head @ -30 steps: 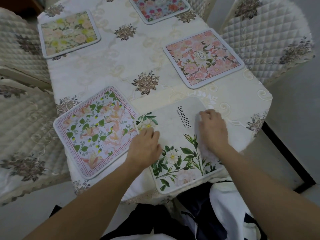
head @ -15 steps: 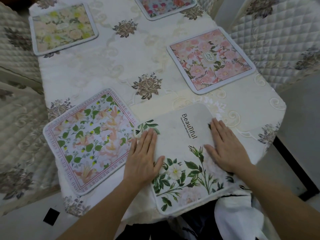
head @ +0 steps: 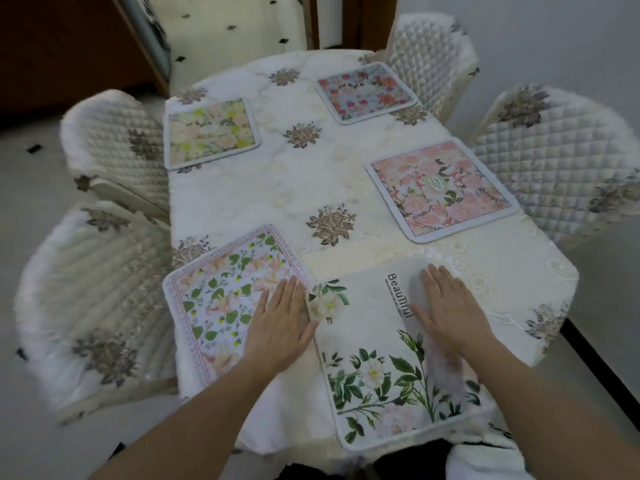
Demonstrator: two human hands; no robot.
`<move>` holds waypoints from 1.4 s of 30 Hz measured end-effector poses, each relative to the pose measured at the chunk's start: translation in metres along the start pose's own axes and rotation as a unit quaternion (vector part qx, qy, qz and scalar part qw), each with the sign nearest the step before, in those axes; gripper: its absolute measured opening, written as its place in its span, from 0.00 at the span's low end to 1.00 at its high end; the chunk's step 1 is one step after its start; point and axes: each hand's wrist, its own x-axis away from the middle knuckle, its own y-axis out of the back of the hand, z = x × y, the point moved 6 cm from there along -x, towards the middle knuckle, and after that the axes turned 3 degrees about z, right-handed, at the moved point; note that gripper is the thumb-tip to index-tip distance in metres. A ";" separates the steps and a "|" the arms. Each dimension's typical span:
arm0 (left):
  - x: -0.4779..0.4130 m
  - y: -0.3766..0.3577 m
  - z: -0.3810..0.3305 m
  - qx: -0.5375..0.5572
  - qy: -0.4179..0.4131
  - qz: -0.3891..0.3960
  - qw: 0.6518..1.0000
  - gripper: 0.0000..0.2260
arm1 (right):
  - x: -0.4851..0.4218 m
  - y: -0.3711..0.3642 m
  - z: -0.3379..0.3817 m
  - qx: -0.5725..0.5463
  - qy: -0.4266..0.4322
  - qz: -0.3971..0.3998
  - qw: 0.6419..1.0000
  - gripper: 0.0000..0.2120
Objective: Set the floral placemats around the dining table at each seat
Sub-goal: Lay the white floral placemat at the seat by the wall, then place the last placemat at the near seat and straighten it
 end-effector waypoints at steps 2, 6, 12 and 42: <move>0.008 0.017 0.021 -0.005 0.023 -0.003 1.000 0.38 | -0.013 0.021 0.026 0.008 0.029 -0.012 0.999 0.38; 0.034 0.050 0.064 -0.003 0.077 -0.040 0.996 0.38 | -0.033 0.053 0.087 0.008 0.087 -0.033 0.996 0.31; 0.091 0.076 0.131 0.019 0.157 -0.088 0.983 0.32 | -0.048 0.076 0.211 0.019 0.209 -0.057 0.976 0.29; 0.409 0.052 0.537 0.094 0.362 -0.180 0.910 0.25 | 0.053 0.093 0.777 0.087 0.414 -0.103 0.900 0.27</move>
